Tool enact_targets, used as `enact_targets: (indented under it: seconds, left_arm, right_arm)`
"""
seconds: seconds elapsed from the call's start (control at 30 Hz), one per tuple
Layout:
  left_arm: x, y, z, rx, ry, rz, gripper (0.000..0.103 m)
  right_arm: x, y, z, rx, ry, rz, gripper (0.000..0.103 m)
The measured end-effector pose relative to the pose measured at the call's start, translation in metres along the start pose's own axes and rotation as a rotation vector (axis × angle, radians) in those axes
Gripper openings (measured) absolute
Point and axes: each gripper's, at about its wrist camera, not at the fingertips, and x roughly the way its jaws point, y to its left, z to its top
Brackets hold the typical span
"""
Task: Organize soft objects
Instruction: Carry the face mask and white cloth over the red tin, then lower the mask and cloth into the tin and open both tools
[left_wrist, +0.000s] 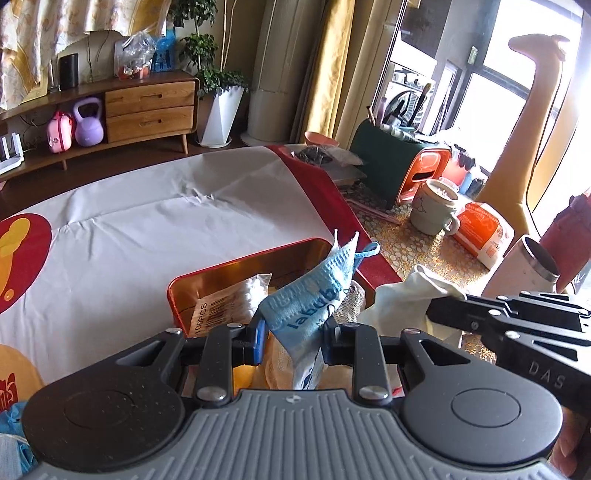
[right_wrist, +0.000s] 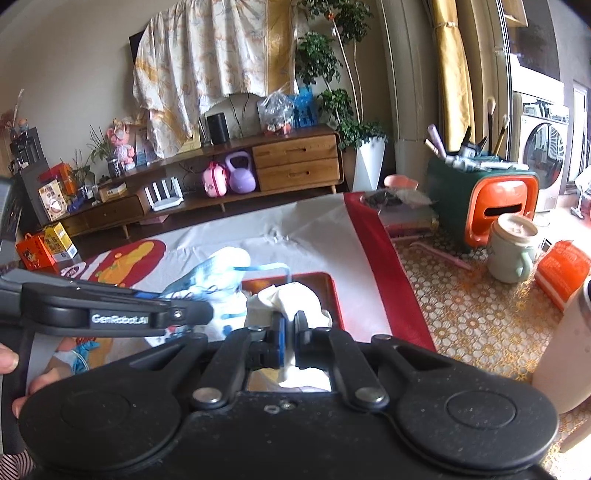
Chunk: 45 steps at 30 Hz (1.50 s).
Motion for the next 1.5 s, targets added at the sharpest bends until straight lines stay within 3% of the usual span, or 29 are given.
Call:
enact_targets:
  seconds: [0.73,1.13,1.27,1.33,1.37,1.43,1.5]
  left_arm:
    - [0.073,0.001,-0.002,0.008,0.121,-0.015,0.027]
    - [0.068,0.002,-0.005,0.059,0.152,0.003,0.028]
    - [0.063,0.003,-0.004,0.075,0.165,0.019,0.029]
    - [0.06,0.003,-0.004,0.081,0.166,0.021,0.035]
    - [0.058,0.003,-0.003,0.084,0.167,0.025,0.053]
    - [0.054,0.002,-0.002,0.089,0.165,0.029,0.076]
    - [0.048,0.001,-0.002,0.096,0.153,0.028,0.076]
  right_arm:
    - [0.067,0.003,-0.028,0.009,0.169,0.021,0.004]
    - [0.068,0.004,-0.031,0.008,0.198,0.019,0.018]
    - [0.066,0.005,-0.031,-0.003,0.201,0.017,0.028]
    - [0.063,0.008,-0.03,-0.013,0.199,0.017,0.033]
    - [0.062,0.009,-0.03,-0.017,0.199,0.018,0.037]
    - [0.06,0.01,-0.03,-0.026,0.201,0.02,0.041]
    - [0.056,0.012,-0.03,-0.038,0.201,0.017,0.042]
